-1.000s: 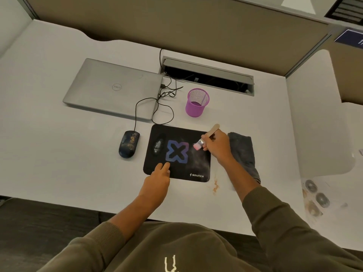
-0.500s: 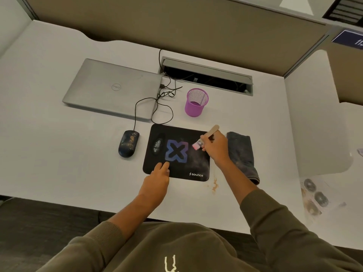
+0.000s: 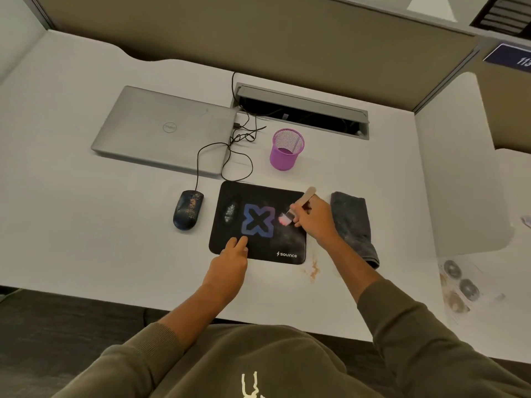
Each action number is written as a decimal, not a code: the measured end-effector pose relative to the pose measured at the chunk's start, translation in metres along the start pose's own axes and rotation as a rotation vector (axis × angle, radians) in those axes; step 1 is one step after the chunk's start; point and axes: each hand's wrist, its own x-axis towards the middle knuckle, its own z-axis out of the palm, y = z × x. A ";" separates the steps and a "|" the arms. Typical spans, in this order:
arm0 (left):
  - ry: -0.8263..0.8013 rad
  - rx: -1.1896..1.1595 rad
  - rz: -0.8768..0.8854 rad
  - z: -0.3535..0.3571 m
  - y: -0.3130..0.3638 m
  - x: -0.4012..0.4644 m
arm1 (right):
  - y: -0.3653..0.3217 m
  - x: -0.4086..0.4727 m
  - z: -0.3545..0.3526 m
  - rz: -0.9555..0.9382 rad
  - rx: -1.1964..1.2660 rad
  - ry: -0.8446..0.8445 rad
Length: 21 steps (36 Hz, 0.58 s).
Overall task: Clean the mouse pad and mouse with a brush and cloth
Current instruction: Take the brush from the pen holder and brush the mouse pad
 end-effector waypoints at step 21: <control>0.009 0.107 0.045 -0.001 0.000 0.001 | 0.017 -0.008 -0.011 0.080 0.050 0.116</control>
